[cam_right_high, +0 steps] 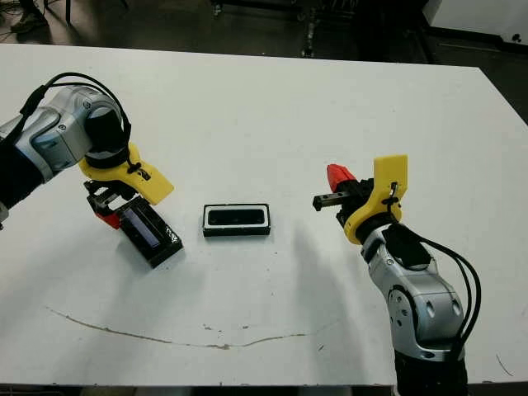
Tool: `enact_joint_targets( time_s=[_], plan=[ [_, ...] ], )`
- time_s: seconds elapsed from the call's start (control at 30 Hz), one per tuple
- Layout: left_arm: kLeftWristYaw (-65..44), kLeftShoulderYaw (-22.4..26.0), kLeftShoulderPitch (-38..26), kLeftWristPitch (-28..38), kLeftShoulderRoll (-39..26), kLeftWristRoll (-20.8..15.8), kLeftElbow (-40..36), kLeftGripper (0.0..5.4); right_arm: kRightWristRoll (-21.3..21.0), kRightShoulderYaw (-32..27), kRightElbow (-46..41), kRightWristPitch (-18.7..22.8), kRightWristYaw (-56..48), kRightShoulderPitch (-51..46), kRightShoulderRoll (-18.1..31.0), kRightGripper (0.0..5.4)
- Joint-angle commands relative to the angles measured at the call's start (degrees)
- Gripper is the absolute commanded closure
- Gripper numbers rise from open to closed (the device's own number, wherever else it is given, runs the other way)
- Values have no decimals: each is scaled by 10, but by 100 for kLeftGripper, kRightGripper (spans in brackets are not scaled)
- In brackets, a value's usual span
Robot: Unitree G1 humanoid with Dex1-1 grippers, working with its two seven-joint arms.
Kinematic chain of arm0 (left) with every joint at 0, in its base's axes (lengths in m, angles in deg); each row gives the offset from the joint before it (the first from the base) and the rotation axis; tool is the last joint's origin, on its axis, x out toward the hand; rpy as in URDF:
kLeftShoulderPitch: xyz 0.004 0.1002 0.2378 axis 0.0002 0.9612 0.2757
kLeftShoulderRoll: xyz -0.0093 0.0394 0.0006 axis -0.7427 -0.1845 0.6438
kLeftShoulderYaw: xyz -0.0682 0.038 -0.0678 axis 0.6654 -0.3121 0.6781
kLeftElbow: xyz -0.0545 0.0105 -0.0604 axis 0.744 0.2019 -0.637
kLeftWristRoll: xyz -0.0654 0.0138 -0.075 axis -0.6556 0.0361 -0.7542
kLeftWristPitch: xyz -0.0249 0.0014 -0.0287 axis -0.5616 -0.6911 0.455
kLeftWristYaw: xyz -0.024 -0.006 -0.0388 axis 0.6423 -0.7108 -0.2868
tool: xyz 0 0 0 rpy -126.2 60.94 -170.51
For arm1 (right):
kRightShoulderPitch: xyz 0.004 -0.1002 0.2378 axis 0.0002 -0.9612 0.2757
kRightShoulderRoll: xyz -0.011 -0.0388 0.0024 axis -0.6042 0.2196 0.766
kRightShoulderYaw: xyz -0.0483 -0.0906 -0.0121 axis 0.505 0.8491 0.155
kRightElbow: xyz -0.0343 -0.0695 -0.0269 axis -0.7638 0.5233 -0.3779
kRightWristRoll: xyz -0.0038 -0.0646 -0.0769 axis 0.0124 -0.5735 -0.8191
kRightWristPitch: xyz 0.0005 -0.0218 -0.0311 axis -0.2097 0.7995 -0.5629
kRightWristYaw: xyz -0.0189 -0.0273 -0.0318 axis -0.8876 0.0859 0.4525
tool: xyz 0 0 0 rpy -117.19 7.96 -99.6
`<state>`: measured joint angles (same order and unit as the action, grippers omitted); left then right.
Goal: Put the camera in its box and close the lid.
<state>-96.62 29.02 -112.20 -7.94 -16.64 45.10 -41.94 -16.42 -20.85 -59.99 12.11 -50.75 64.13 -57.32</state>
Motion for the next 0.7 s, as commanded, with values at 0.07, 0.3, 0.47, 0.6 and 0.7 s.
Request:
enact_joint_targets(
  time_s=[0.07, 0.3, 0.47, 0.6, 0.7],
  plan=[
    [-1, -10, -5, 0, -11, -14, -11, 177, -1, 0, 0, 4, -4, -7, 6, 540],
    [-1, -24, 0, 16, -20, -42, -21, 177, -3, 1, 1, 1, -5, -7, 6, 540],
    [-1, -26, 8, 14, -24, -44, -30, 177, -2, 0, 1, 2, -6, -8, 5, 540],
    [-1, -27, 14, 23, -34, -41, -51, 177, -3, 0, 1, 0, -6, -8, 5, 540],
    [-1, -28, 18, 31, -38, -45, -60, 177, -5, 1, -1, 3, -3, -8, 5, 540]
  ],
)
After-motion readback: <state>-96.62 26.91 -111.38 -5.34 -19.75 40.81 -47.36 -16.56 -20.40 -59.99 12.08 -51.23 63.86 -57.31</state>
